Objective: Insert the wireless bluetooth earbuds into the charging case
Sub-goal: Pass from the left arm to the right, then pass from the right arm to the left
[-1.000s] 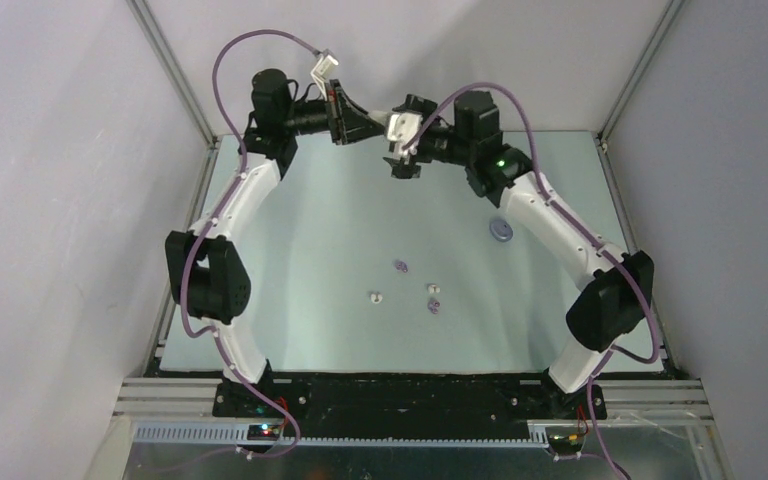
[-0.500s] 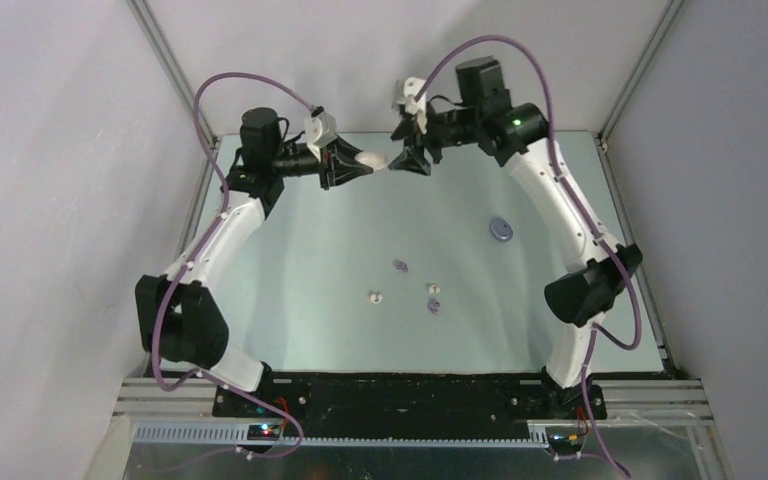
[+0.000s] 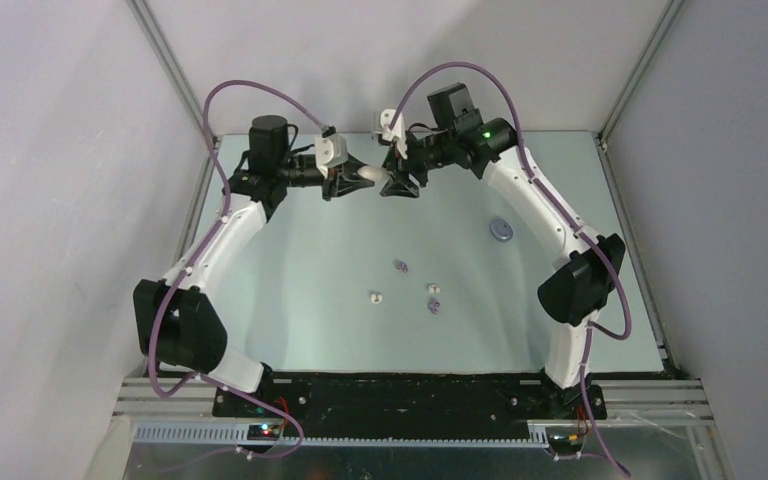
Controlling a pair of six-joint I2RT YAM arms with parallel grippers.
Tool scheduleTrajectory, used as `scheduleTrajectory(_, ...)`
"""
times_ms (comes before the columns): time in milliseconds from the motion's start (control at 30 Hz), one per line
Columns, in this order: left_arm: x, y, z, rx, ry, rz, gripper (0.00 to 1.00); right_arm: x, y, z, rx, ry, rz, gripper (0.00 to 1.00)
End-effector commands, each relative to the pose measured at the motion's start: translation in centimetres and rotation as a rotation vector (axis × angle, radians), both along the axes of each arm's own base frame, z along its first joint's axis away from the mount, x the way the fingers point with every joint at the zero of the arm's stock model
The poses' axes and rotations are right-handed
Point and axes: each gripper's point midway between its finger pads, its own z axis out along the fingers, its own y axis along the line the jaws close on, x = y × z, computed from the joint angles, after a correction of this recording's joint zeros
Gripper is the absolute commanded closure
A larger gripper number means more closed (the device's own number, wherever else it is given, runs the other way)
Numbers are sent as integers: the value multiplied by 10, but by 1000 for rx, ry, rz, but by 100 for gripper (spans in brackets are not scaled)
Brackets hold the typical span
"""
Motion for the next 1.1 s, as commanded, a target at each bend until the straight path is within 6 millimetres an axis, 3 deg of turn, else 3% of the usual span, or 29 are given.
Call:
scheduleTrajectory(0,-8,0,27,7,-129,-11,100,-12,5,36,76,-103,27,45)
scheduleTrajectory(133,-10,0,26,13,-123,-10,100,-14,8,36,80,-117,41,58)
scheduleTrajectory(200,-10,0,26,16,-118,-3,94,-15,8,38,81,-130,43,67)
scheduleTrajectory(300,-8,3,24,13,-77,31,62,-12,4,41,87,-132,29,81)
scheduleTrajectory(367,-7,6,23,-12,-19,69,50,-9,0,45,101,-120,11,87)
scheduleTrajectory(433,-4,9,37,-87,-10,103,46,-6,-4,49,118,-104,-12,89)
scheduleTrajectory(733,-11,10,44,-198,136,83,45,-6,-10,53,153,-49,-41,90)
scheduleTrajectory(1067,-11,2,49,-230,243,16,57,-7,-2,53,169,-17,-50,90)
